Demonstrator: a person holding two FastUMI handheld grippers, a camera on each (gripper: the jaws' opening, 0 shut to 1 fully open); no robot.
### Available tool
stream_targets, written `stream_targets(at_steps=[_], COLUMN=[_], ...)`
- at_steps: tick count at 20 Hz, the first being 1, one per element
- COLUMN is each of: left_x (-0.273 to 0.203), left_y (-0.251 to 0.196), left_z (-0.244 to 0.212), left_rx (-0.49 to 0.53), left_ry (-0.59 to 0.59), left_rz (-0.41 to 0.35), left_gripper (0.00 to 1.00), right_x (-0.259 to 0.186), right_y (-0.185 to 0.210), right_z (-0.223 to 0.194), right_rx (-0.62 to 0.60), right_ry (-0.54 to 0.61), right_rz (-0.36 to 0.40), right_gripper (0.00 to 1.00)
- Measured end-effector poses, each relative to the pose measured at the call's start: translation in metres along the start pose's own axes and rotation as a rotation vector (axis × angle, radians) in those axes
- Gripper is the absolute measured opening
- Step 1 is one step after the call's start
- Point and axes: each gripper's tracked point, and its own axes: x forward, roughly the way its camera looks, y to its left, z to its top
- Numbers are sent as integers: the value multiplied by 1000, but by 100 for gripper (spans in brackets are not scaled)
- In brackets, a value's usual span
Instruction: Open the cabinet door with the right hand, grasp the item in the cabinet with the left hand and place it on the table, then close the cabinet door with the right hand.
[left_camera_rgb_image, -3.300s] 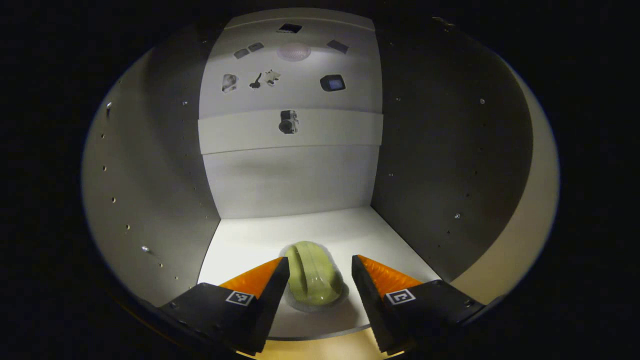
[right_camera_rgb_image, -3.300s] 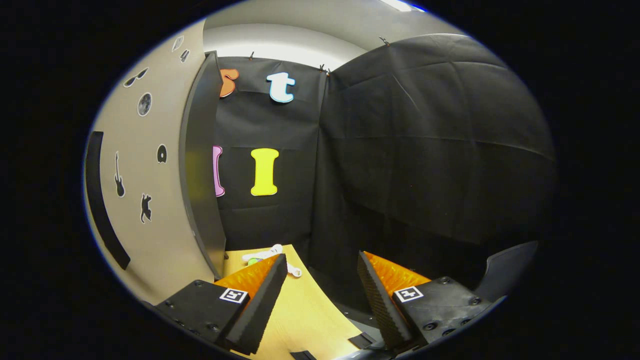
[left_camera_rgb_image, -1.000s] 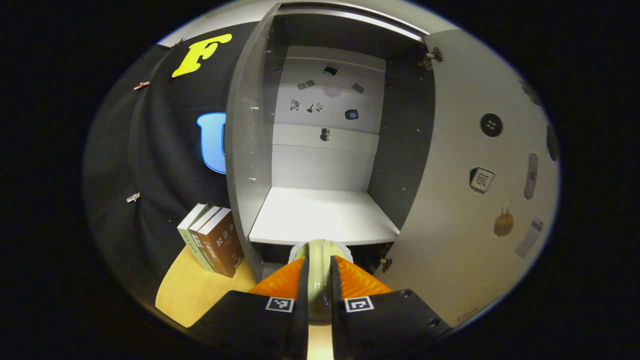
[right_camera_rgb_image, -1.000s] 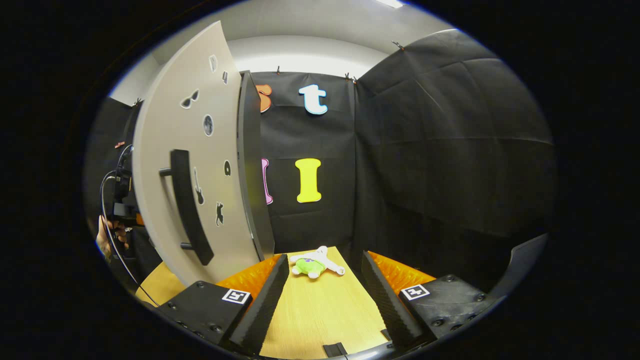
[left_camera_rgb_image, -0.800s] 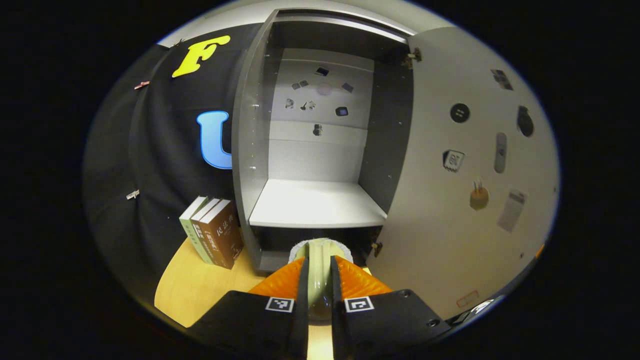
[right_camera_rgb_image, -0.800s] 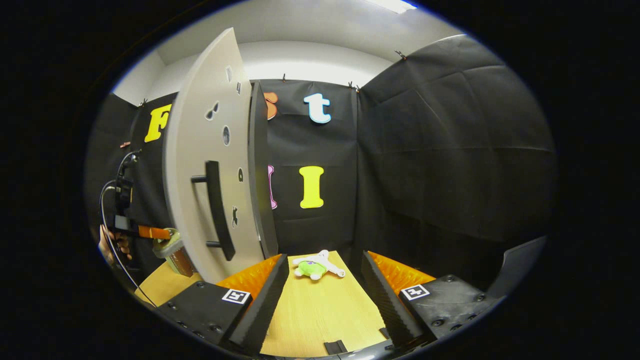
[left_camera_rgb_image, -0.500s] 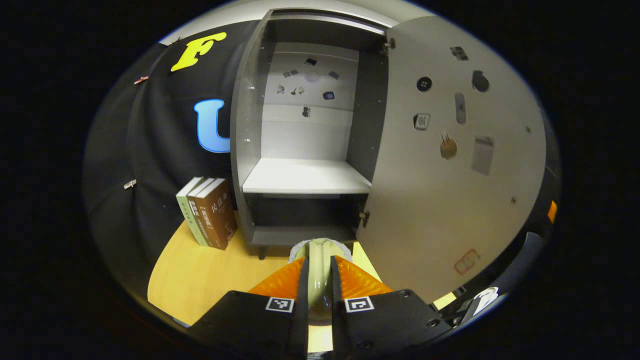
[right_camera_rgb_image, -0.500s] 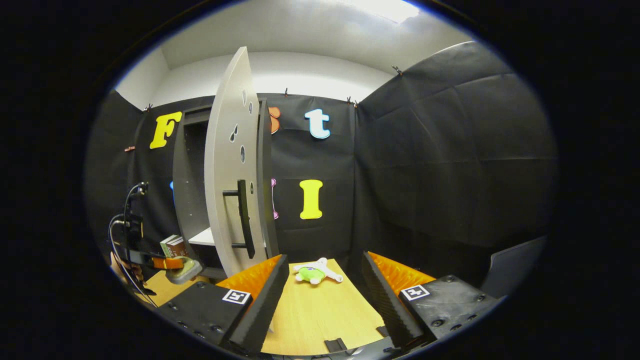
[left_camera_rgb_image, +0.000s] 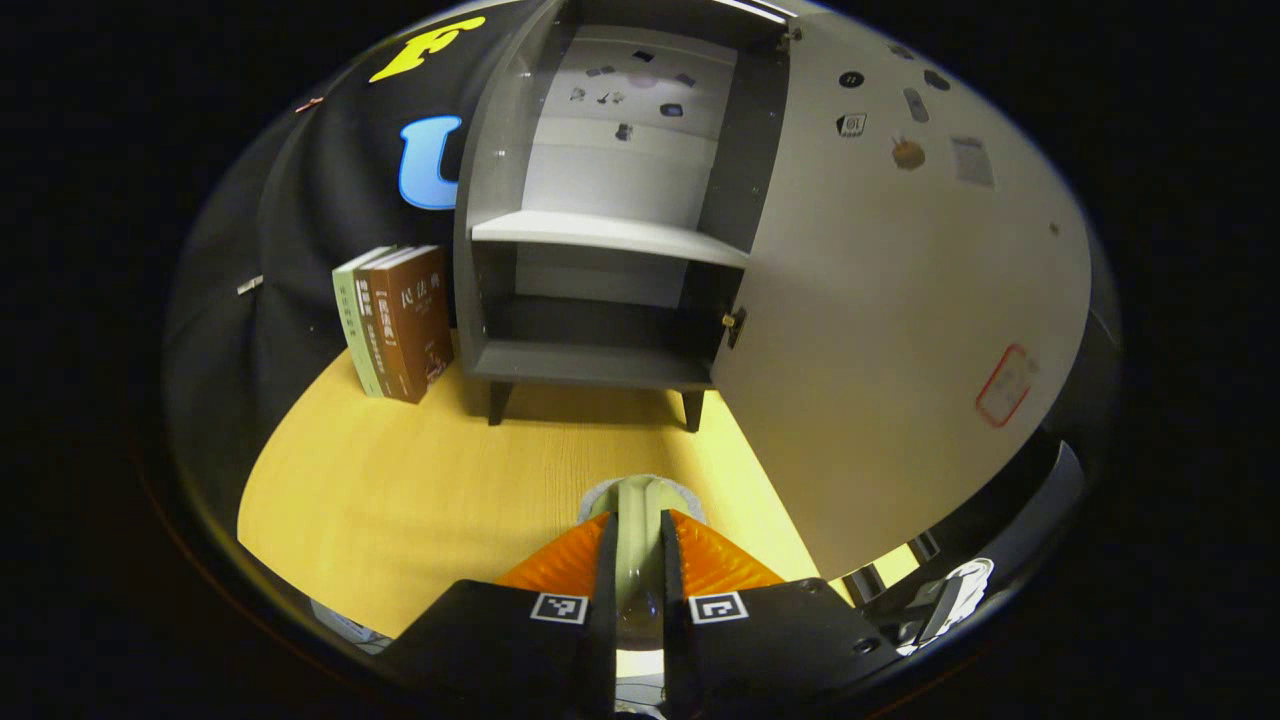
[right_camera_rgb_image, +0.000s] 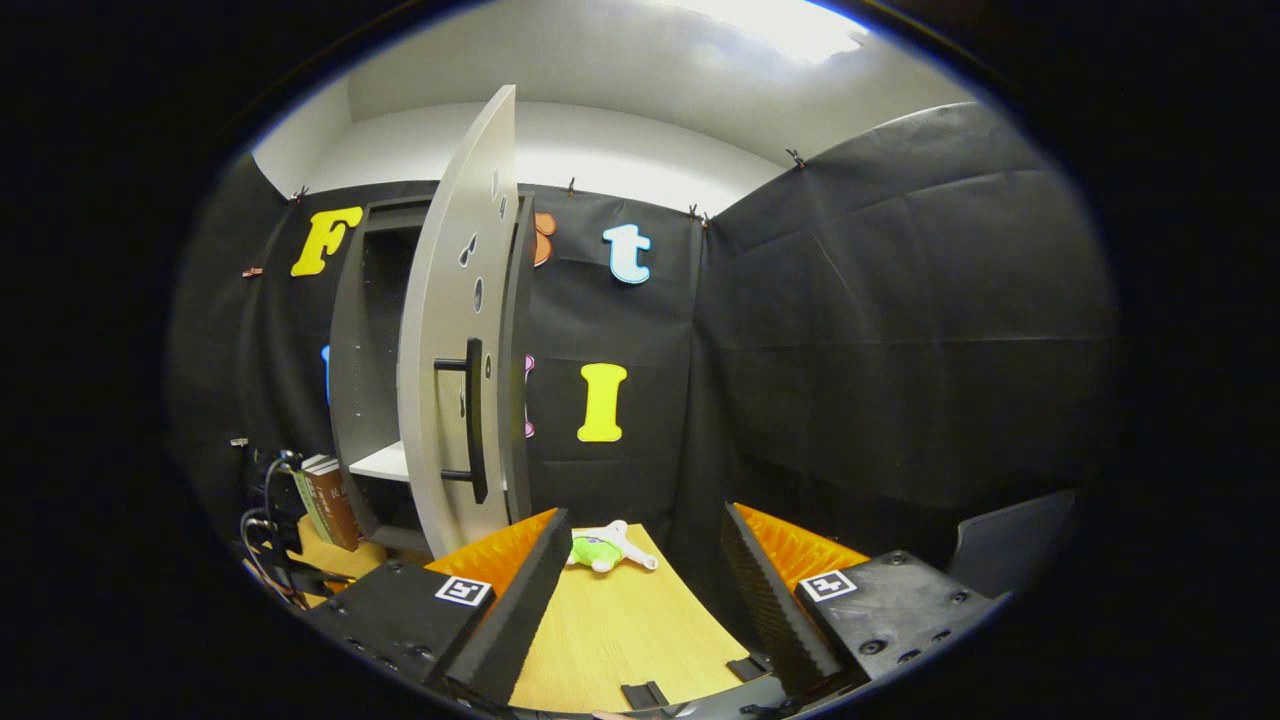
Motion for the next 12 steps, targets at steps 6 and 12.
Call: stream_targets(at_steps=[6, 12], left_x=[52, 83], left_y=[-3, 23], left_z=[-58, -86], left_rx=[4, -6], left_ry=[19, 13], left_rz=[61, 133], left_gripper=[23, 23], right_x=[19, 36], right_y=[-18, -30], right_z=[-18, -37], right_rx=[-1, -4], right_ry=[26, 76], right_rz=[8, 25], right_gripper=[99, 97])
